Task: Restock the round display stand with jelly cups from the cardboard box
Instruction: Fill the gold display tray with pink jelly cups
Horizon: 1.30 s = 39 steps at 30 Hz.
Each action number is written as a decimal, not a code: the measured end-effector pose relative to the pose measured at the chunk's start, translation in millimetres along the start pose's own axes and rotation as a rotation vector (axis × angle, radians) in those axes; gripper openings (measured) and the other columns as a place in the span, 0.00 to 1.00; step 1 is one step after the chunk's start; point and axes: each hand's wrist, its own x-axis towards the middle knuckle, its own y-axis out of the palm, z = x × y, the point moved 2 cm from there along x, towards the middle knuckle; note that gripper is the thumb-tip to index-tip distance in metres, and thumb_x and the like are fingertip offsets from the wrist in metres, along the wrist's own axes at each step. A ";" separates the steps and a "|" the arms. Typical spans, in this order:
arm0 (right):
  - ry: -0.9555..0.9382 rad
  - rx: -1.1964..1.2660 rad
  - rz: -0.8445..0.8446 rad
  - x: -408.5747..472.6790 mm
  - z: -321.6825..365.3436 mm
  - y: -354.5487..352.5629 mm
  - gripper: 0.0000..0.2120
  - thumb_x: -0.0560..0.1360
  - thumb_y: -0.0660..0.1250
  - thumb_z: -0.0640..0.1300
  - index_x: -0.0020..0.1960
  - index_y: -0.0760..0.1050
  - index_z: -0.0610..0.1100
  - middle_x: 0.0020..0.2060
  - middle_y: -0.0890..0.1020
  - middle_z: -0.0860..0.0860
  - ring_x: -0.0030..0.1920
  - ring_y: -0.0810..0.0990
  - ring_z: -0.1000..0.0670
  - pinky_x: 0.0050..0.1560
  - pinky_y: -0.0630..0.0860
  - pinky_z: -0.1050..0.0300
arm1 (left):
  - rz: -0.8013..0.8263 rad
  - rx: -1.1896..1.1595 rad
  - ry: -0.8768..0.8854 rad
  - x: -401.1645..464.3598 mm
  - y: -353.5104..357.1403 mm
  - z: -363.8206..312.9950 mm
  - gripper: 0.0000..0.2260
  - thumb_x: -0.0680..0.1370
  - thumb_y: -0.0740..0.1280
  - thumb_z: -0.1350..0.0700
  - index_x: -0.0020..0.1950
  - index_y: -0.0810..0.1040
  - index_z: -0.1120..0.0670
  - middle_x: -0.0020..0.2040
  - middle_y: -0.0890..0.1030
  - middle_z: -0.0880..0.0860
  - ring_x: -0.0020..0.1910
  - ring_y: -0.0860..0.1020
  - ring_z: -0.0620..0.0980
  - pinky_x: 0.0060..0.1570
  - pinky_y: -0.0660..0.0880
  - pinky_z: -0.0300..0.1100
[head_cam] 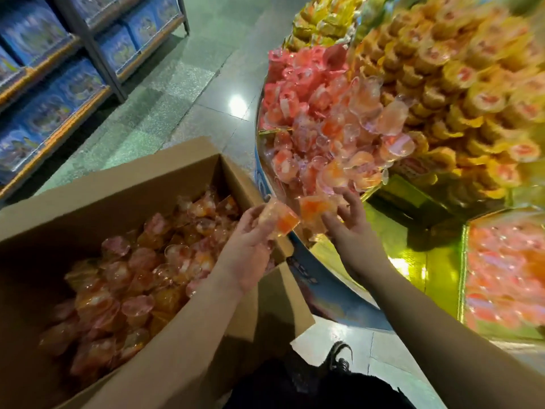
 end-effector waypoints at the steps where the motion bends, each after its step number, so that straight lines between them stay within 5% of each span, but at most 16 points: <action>1: 0.001 0.057 -0.036 -3.7 2.1 -15.9 0.20 0.79 0.66 0.42 0.61 0.67 0.65 0.57 0.79 0.59 0.57 0.82 0.55 0.53 0.80 0.59 | 0.015 0.024 0.003 4.5 18.5 3.0 0.23 0.72 0.73 0.51 0.66 0.72 0.45 0.59 0.84 0.52 0.61 0.80 0.54 0.64 0.72 0.52; 4: 0.009 0.240 -0.145 -15.0 7.5 -69.5 0.30 0.74 0.69 0.34 0.68 0.64 0.57 0.59 0.77 0.55 0.57 0.81 0.51 0.48 0.80 0.59 | 0.106 0.004 -0.013 18.9 70.2 18.8 0.23 0.70 0.71 0.57 0.64 0.72 0.49 0.55 0.85 0.52 0.55 0.83 0.49 0.57 0.73 0.45; 6: 0.010 0.316 -0.187 -24.6 9.4 -108.6 0.37 0.70 0.71 0.34 0.73 0.60 0.52 0.57 0.77 0.53 0.55 0.81 0.51 0.48 0.80 0.60 | 0.187 0.083 -0.044 26.6 103.0 34.3 0.28 0.70 0.76 0.58 0.68 0.71 0.50 0.62 0.82 0.53 0.60 0.81 0.51 0.59 0.72 0.48; 11: 0.020 0.344 -0.185 -56.4 -6.5 -221.7 0.43 0.57 0.84 0.51 0.67 0.68 0.55 0.50 0.84 0.51 0.47 0.84 0.54 0.44 0.78 0.63 | 0.279 0.298 -0.084 47.2 185.9 85.4 0.43 0.55 0.85 0.44 0.67 0.73 0.48 0.61 0.81 0.46 0.62 0.76 0.46 0.61 0.67 0.45; 15: 0.014 0.461 -0.204 -84.0 -26.4 -311.2 0.54 0.48 0.87 0.54 0.69 0.69 0.50 0.48 0.85 0.52 0.45 0.84 0.55 0.41 0.78 0.65 | 0.340 0.435 -0.109 59.1 260.2 138.3 0.34 0.63 0.81 0.49 0.65 0.74 0.55 0.53 0.83 0.49 0.48 0.79 0.43 0.43 0.69 0.39; 18: 0.038 0.527 -0.230 -102.5 -42.7 -374.3 0.52 0.50 0.87 0.50 0.69 0.69 0.50 0.56 0.84 0.48 0.54 0.83 0.50 0.46 0.79 0.62 | 0.329 0.483 -0.139 67.6 309.1 182.8 0.22 0.72 0.72 0.57 0.65 0.74 0.57 0.52 0.83 0.51 0.48 0.79 0.45 0.42 0.71 0.40; 23: 0.085 0.414 -0.362 -128.8 -76.6 -467.0 0.39 0.60 0.82 0.44 0.67 0.71 0.54 0.66 0.77 0.43 0.64 0.78 0.46 0.56 0.78 0.55 | 0.351 0.463 -0.281 78.6 369.3 251.8 0.19 0.74 0.69 0.60 0.65 0.77 0.56 0.43 0.82 0.53 0.54 0.78 0.57 0.63 0.75 0.60; 27: 0.145 0.205 -0.475 -148.6 -114.3 -523.1 0.40 0.54 0.82 0.62 0.64 0.72 0.62 0.60 0.80 0.56 0.65 0.76 0.53 0.68 0.72 0.44 | 0.255 0.530 -0.294 91.1 402.8 295.0 0.17 0.77 0.66 0.67 0.63 0.76 0.53 0.51 0.84 0.51 0.49 0.83 0.48 0.45 0.79 0.42; 30: 0.179 0.143 -0.520 -153.2 -142.5 -549.9 0.37 0.60 0.81 0.57 0.66 0.73 0.54 0.60 0.81 0.53 0.64 0.78 0.49 0.68 0.71 0.40 | 0.215 0.673 -0.258 103.0 419.2 323.2 0.18 0.76 0.70 0.66 0.59 0.75 0.47 0.56 0.82 0.49 0.54 0.81 0.46 0.56 0.75 0.44; 33: 0.233 0.152 -0.595 -148.4 -160.6 -564.6 0.26 0.68 0.77 0.44 0.64 0.73 0.50 0.57 0.82 0.51 0.61 0.79 0.49 0.61 0.75 0.52 | 0.192 0.808 -0.220 120.4 425.9 349.7 0.23 0.74 0.74 0.63 0.61 0.70 0.43 0.59 0.80 0.52 0.52 0.80 0.44 0.45 0.76 0.34; 36: 0.262 0.097 -0.635 -133.5 -176.5 -574.6 0.26 0.73 0.75 0.39 0.68 0.70 0.46 0.56 0.81 0.52 0.57 0.79 0.54 0.49 0.73 0.67 | 0.149 0.935 -0.143 143.0 430.1 376.3 0.32 0.72 0.77 0.58 0.71 0.66 0.41 0.67 0.75 0.50 0.59 0.78 0.48 0.57 0.77 0.44; 39: 0.278 0.017 -0.637 -111.5 -191.9 -581.1 0.27 0.73 0.74 0.39 0.67 0.66 0.47 0.55 0.79 0.54 0.52 0.79 0.62 0.49 0.77 0.68 | 0.051 0.976 -0.071 164.0 438.5 395.8 0.34 0.73 0.76 0.56 0.75 0.65 0.45 0.68 0.72 0.48 0.62 0.76 0.50 0.62 0.75 0.48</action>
